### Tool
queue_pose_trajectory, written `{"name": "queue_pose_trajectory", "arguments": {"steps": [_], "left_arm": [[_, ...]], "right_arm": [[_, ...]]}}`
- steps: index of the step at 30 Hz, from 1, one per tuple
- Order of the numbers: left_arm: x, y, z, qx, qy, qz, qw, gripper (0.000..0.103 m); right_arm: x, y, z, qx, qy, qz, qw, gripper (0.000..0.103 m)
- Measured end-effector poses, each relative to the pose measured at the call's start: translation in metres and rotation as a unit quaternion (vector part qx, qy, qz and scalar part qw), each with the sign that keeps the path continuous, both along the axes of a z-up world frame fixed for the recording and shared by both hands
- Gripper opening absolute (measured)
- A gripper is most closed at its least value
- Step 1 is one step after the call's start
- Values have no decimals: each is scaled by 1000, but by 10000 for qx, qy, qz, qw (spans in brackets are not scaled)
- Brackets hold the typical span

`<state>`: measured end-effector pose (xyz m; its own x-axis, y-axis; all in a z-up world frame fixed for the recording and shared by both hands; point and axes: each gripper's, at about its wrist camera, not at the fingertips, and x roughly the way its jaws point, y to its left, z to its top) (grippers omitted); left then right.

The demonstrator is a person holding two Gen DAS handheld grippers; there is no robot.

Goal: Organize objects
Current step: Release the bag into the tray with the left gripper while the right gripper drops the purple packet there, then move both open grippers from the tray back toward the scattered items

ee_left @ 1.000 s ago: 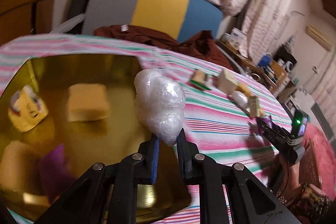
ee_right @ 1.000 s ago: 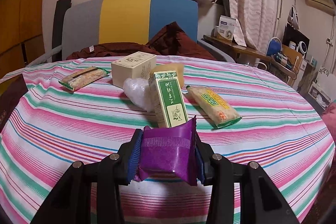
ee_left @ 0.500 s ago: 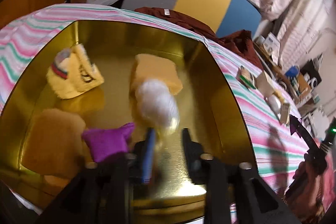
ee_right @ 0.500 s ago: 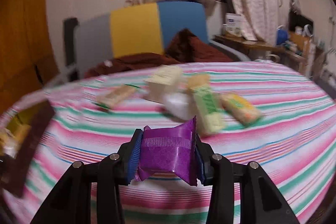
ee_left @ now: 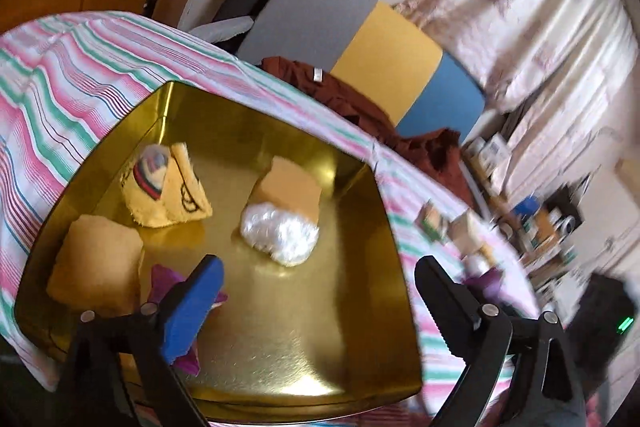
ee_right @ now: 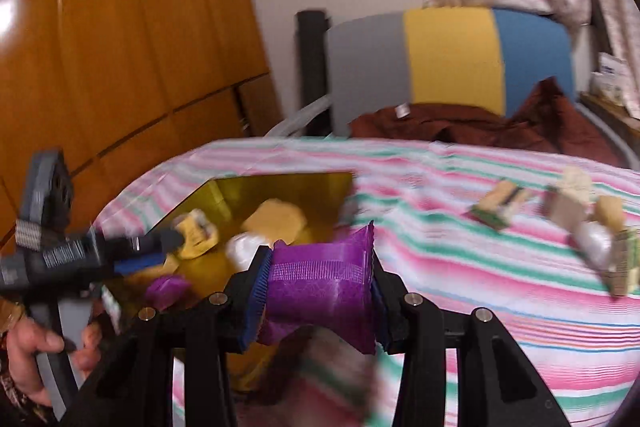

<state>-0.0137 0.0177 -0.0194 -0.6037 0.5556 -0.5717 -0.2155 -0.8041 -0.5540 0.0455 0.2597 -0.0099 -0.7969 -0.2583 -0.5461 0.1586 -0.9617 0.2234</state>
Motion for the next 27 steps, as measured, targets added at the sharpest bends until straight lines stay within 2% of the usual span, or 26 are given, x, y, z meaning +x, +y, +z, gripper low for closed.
{"name": "queue_pose_trajectory", "arguments": {"steps": [3,6,11,18,21,23,27], "left_arm": [[-7,-13,8,206,-40,220,9995,99],[-12,-26,12,209,-32,537,9983,99],[-14,-44,16,71,18,1049,9945,101],[-13,-50,17,-39,32,1288,9917,101],[-12,-51,16,-43,22,1311,9914,101],[-12,-51,16,-48,3,1330,9911,101],[-11,-49,15,-120,-4,1347,9908,103]], "right_arm": [[-8,-19,-10,-6,-292,258,9992,44],[-12,-36,-17,89,-443,496,9977,44],[-29,-67,-26,275,-731,863,9932,44],[-53,-96,-47,326,-1285,1039,9857,45],[-56,-98,-48,254,-1335,1007,9856,47],[-55,-98,-46,253,-1286,970,9866,52],[-44,-85,-33,67,-941,820,9922,53]]}}
